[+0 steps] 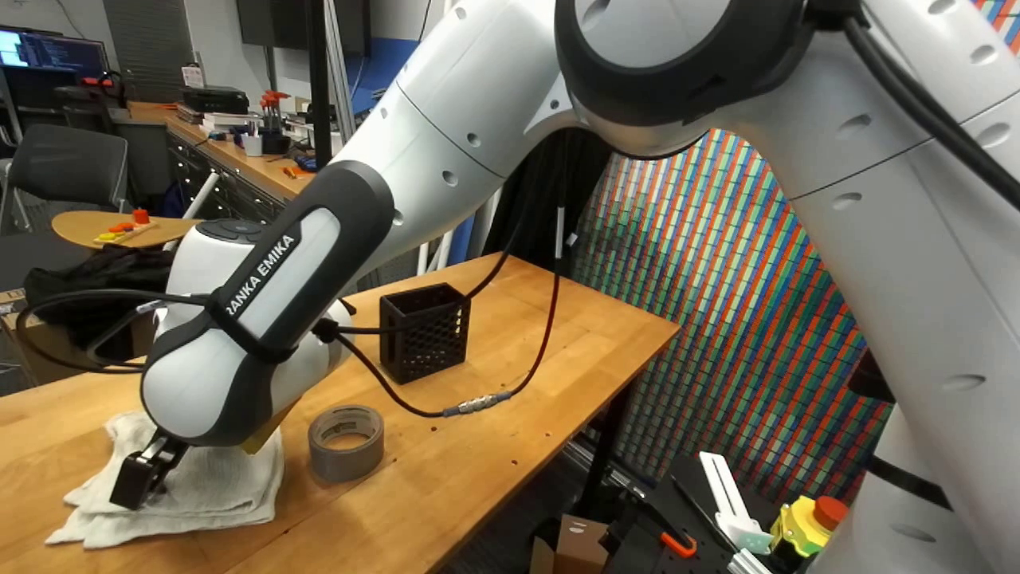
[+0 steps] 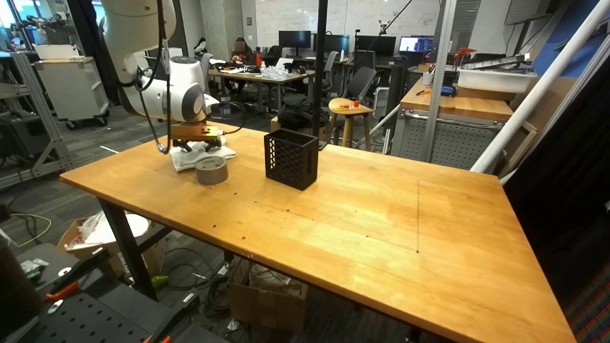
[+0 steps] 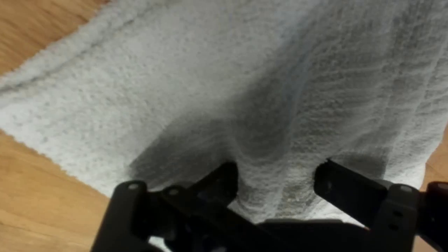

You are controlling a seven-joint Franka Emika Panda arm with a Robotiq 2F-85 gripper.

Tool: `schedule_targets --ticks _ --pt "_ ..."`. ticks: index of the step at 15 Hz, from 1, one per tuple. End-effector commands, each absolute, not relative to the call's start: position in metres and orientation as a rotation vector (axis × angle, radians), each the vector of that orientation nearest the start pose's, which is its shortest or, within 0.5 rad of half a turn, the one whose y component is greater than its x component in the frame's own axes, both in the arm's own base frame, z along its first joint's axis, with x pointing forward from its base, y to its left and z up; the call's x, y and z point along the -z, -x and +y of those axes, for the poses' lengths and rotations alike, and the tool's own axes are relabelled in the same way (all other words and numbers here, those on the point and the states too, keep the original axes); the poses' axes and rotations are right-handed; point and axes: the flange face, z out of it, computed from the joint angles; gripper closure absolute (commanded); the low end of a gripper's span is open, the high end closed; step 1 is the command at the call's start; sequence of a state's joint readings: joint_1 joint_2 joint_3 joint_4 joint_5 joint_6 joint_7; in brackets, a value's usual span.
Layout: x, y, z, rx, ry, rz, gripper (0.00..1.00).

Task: Put the white cloth inside the black object

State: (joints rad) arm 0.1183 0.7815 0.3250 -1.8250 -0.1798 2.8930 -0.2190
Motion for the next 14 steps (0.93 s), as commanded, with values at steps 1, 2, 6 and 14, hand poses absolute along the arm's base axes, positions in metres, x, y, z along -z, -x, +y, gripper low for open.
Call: schedule_targets --ticks 1,2,6,14 --pt "-0.148 -0.6 0.277 0.446 2.761 -0.994 0.66" --pt "-0.147 -0.6 0.276 0.446 2.761 -0.991 0.73" --pt "-0.154 -0.599 0.281 0.465 2.756 -0.993 0.97" --pt "-0.233 -0.592 0.275 0.576 2.835 -0.96 0.95"
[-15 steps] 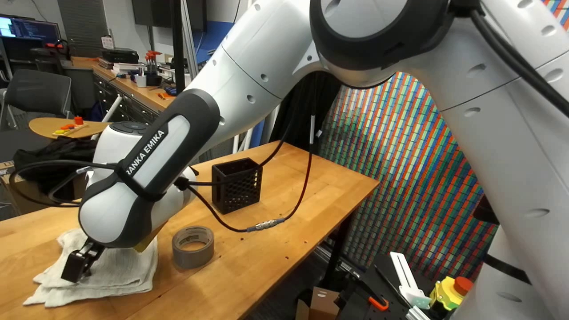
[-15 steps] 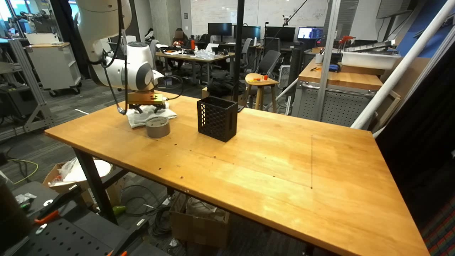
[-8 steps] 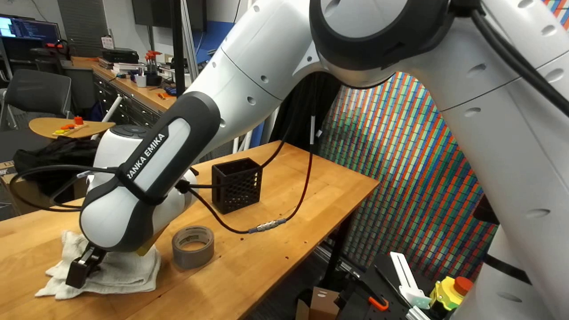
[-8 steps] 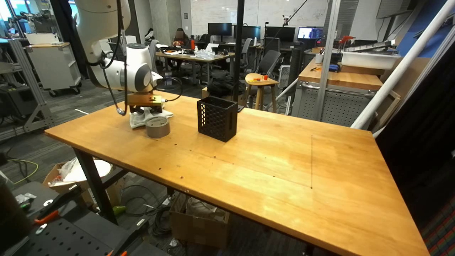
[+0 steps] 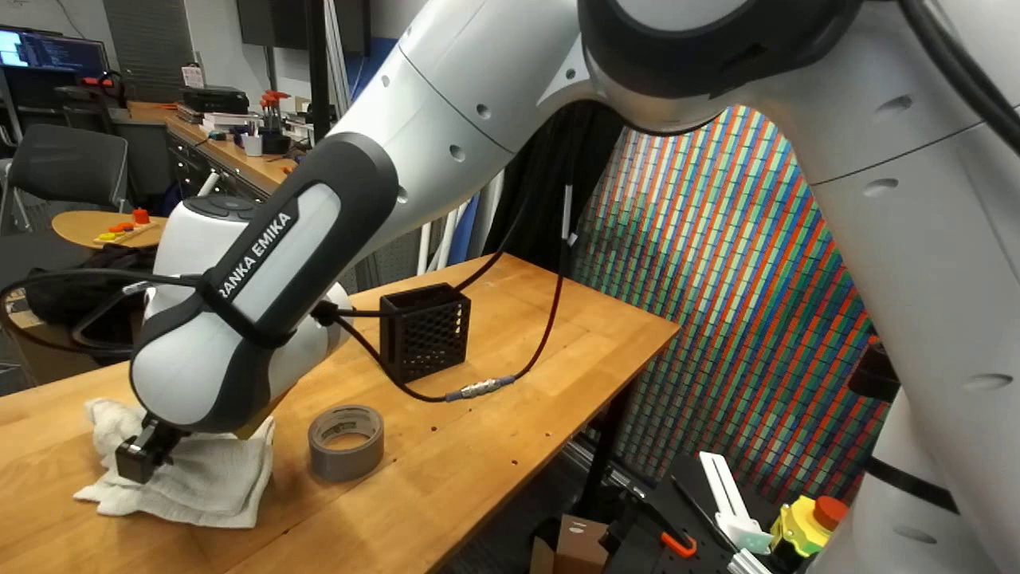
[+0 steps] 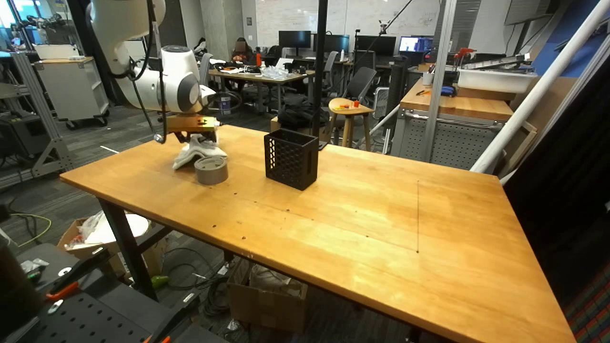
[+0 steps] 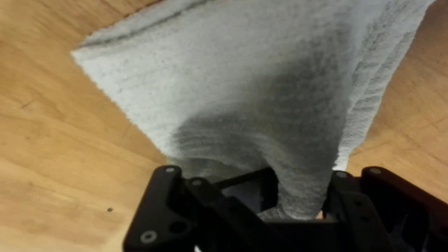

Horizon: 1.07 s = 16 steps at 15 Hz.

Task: Put the white cloth inside the black object

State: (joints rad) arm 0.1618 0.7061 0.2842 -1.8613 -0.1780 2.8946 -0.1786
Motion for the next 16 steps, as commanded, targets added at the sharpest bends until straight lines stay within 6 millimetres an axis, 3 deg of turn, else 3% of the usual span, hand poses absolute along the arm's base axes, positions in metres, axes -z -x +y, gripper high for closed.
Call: schedule_targets --ticks 1,6,8,16 --pt "-0.247 -0.591 0.271 0.597 2.856 -0.948 0.95" --pt "-0.312 -0.58 0.235 0.661 2.997 -0.865 0.97" --pt "-0.336 -0.58 0.211 0.674 3.083 -0.805 0.97" --pt "-0.401 -0.586 0.119 0.569 3.33 -0.622 0.97"
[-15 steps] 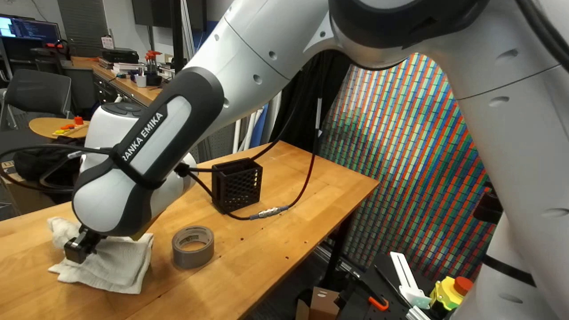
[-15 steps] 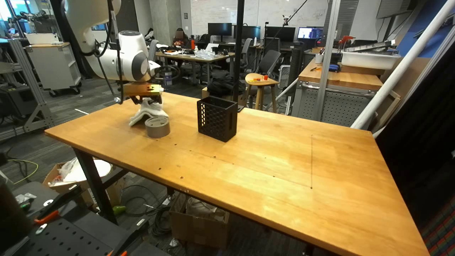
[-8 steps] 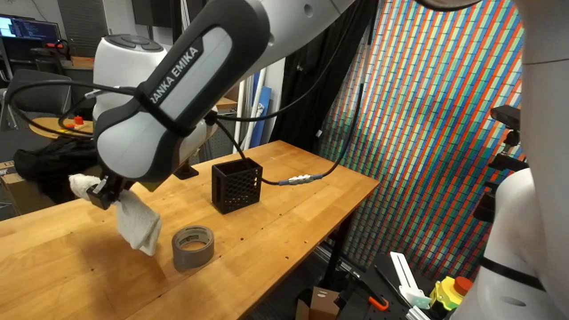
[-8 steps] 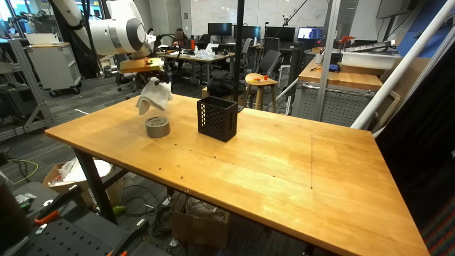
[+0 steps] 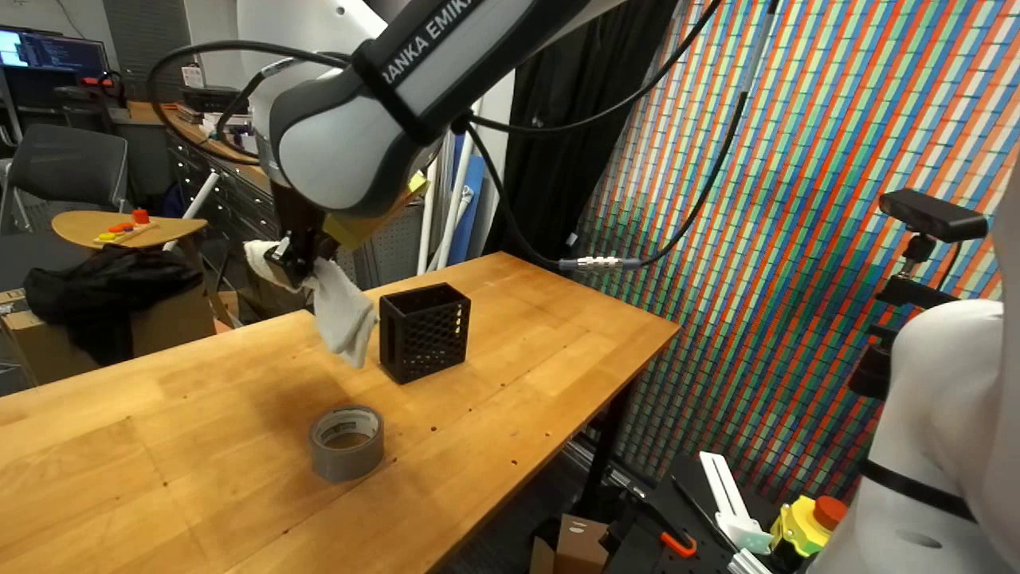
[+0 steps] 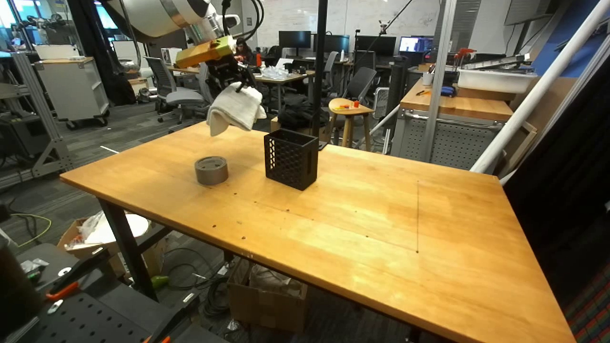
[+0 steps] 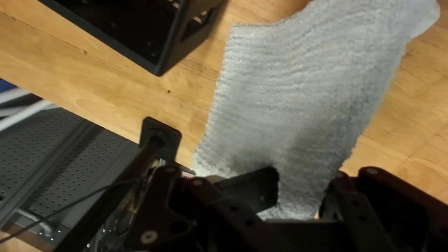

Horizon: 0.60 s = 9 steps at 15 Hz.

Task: Put the white cloth inside the black object

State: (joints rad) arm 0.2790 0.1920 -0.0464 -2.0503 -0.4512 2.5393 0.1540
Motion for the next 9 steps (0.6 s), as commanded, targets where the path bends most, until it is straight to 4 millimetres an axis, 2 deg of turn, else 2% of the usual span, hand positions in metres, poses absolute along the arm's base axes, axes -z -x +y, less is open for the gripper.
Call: schedule_targets --ticks 1,4,9 --pt "-0.407 -0.588 0.107 0.55 3.342 -0.587 0.97" --pt "-0.418 -0.593 0.072 0.539 3.355 -0.499 0.97" --pt "-0.416 -0.602 0.019 0.555 3.326 -0.347 0.97"
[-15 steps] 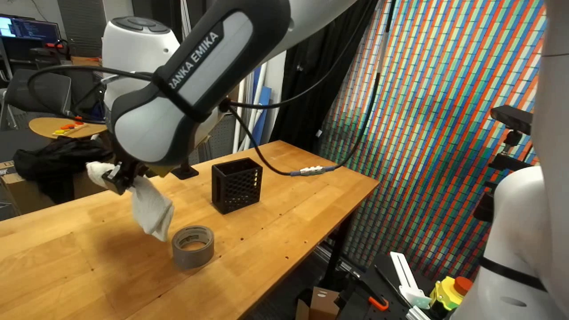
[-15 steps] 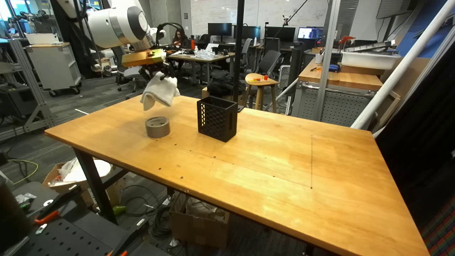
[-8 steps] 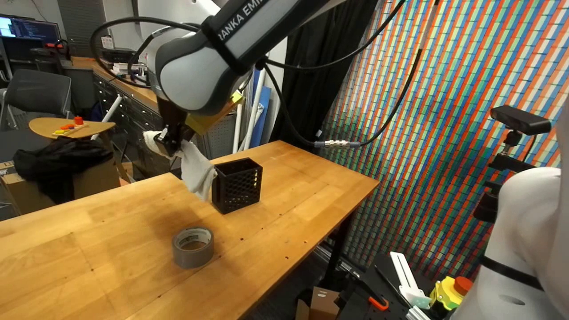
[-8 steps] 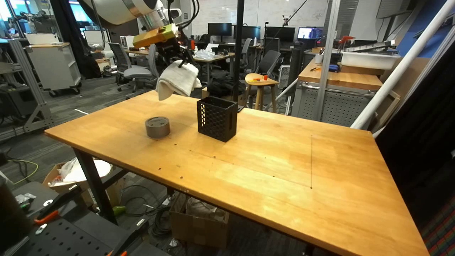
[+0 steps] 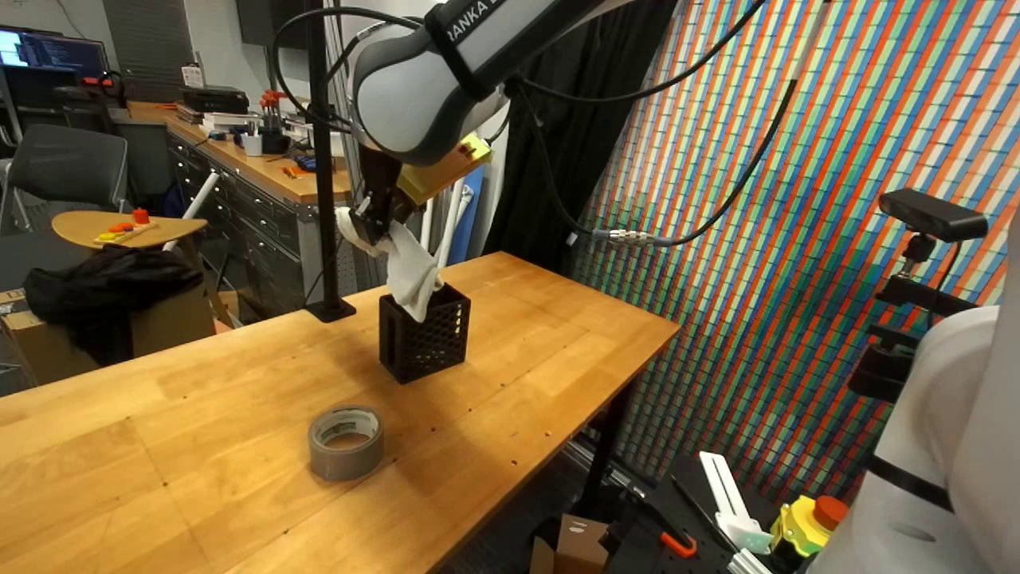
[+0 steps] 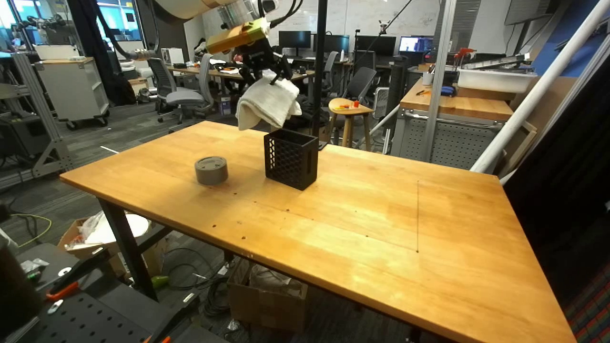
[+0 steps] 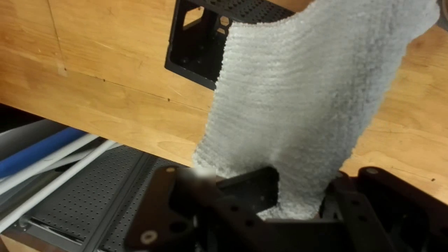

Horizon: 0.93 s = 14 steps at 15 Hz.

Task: Put the white cloth inside the black object

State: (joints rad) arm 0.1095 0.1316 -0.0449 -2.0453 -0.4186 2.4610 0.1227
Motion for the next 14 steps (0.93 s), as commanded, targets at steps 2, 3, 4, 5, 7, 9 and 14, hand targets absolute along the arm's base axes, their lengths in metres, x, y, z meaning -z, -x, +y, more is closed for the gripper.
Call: schedule_targets --ticks 2,3,4,5,7,9,14 --pt "-0.411 -0.603 0.002 0.547 3.293 -0.29 0.97" --pt "-0.408 -0.604 -0.004 0.539 3.279 -0.267 0.97" --pt "-0.406 -0.604 -0.01 0.532 3.259 -0.247 0.97" --pt "-0.401 -0.605 -0.016 0.514 3.238 -0.221 0.97" --pt "-0.393 -0.605 -0.025 0.484 3.208 -0.197 0.97" --pt "-0.385 -0.605 -0.034 0.441 3.185 -0.187 0.97" --pt "-0.364 -0.605 -0.049 0.316 3.149 -0.204 0.96"
